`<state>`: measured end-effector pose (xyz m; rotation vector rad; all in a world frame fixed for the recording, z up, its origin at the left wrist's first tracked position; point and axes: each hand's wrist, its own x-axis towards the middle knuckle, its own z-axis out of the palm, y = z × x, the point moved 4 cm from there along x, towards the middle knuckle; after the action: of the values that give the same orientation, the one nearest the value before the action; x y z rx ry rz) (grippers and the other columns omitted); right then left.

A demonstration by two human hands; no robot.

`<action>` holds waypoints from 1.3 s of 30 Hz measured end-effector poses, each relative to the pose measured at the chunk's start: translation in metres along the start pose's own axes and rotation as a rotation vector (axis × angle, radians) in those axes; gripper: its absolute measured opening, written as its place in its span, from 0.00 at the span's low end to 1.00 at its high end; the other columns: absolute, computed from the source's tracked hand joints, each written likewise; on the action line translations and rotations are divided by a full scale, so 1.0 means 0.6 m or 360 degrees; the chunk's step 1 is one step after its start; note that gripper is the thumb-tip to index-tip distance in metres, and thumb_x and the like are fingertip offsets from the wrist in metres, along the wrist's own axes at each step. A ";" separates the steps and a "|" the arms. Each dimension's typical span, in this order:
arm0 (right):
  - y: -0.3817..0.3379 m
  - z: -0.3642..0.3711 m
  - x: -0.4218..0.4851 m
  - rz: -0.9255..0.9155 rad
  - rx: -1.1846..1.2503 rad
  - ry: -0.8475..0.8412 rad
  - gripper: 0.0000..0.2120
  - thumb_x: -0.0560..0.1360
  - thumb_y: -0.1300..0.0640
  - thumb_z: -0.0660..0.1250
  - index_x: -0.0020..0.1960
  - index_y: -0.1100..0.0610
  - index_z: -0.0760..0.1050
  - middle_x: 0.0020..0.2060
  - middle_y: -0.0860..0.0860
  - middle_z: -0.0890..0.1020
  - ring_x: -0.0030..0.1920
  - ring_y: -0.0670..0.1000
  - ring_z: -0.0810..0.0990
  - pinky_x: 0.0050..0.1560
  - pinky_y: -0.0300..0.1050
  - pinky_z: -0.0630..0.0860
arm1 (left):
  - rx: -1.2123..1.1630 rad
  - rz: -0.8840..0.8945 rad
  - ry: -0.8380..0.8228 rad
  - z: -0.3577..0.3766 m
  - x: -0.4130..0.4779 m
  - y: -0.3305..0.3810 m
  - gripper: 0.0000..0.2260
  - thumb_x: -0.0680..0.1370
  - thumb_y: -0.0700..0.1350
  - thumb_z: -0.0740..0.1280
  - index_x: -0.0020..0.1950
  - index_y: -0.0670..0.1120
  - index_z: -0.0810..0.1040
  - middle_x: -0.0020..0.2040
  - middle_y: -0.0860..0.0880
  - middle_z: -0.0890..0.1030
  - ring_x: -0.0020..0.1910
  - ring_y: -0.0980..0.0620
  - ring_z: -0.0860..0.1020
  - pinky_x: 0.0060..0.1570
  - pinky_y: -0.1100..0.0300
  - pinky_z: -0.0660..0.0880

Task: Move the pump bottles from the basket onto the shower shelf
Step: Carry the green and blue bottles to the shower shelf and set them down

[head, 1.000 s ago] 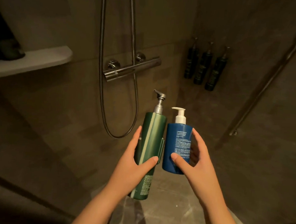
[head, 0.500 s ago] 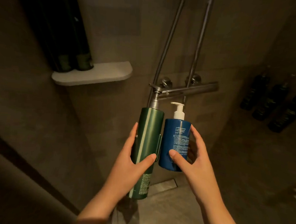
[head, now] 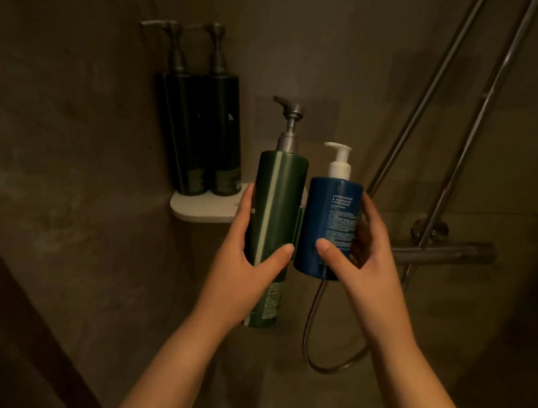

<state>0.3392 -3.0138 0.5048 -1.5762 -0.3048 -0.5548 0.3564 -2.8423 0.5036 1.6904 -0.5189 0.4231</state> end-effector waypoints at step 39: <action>0.146 0.046 0.251 -0.0207 0.0226 -0.0628 0.44 0.70 0.62 0.71 0.65 0.23 0.51 0.60 0.19 0.65 0.62 0.25 0.65 0.49 0.20 0.68 | 0.0771 0.0150 0.0925 0.016 0.197 -0.032 0.41 0.70 0.61 0.66 0.71 0.69 0.40 0.76 0.55 0.58 0.71 0.52 0.63 0.65 0.40 0.66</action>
<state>0.5154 -3.0151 0.5081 -1.5277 -0.7335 -0.3089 0.4656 -2.8615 0.5506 1.8862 -0.0622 1.1361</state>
